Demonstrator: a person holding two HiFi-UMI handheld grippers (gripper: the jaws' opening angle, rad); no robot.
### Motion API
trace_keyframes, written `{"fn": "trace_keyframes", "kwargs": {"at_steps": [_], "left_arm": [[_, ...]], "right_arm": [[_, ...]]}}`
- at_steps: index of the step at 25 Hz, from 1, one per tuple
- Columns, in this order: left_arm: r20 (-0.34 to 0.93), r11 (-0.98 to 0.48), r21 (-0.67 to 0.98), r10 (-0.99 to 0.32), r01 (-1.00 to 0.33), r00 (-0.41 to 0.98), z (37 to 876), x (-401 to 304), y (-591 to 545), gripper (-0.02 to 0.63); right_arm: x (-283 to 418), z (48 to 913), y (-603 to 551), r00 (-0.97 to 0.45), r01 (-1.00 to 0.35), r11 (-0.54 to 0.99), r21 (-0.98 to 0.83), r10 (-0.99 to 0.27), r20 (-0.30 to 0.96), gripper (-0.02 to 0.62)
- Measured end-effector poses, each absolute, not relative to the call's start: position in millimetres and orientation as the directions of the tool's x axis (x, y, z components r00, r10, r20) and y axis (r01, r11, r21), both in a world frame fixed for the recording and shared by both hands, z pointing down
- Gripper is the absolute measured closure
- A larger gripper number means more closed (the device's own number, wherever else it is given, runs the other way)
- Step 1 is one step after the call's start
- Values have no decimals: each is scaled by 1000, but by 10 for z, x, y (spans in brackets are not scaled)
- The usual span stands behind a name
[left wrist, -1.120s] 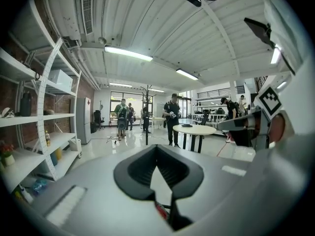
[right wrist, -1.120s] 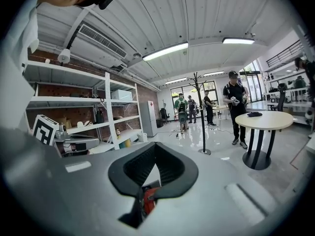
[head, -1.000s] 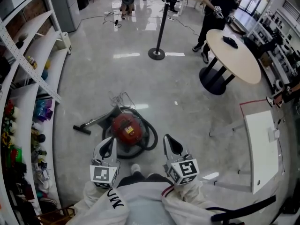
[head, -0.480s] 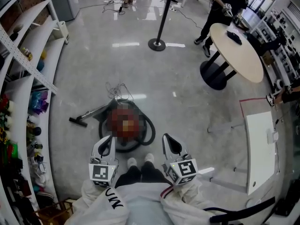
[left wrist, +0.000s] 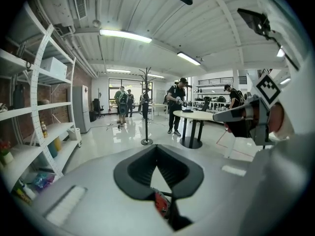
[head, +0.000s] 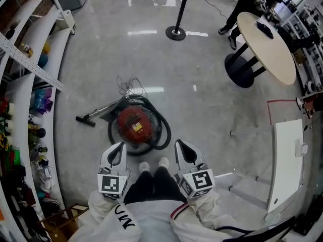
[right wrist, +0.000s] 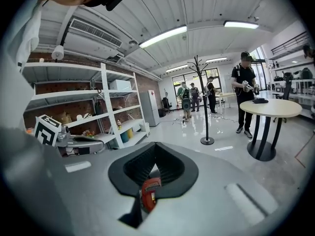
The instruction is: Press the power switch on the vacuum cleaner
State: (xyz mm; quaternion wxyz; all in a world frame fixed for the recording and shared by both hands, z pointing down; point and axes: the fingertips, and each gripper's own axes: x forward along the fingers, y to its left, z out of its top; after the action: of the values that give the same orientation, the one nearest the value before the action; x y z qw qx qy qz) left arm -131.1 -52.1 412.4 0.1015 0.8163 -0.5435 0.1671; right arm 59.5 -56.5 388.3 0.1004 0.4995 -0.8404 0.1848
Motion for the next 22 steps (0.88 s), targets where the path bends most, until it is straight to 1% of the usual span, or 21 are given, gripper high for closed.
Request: {"fn": "trace_keyframes", "kwargs": {"at_steps": [8, 13, 22], "left_arm": [[440, -415, 22, -813, -909, 382, 4768, -1185, -548, 606], [472, -414, -8, -804, -910, 362, 5225, -1183, -699, 606], [563, -448, -1, -740, -894, 370, 6158, -1037, -855, 606]], "right_arm": [[616, 4355, -658, -473, -880, 409, -240, -785, 400, 594], [601, 4643, -699, -460, -888, 398, -230, -777, 430, 595], [597, 5069, -779, -464, -885, 380, -269, -771, 437, 595]]}}
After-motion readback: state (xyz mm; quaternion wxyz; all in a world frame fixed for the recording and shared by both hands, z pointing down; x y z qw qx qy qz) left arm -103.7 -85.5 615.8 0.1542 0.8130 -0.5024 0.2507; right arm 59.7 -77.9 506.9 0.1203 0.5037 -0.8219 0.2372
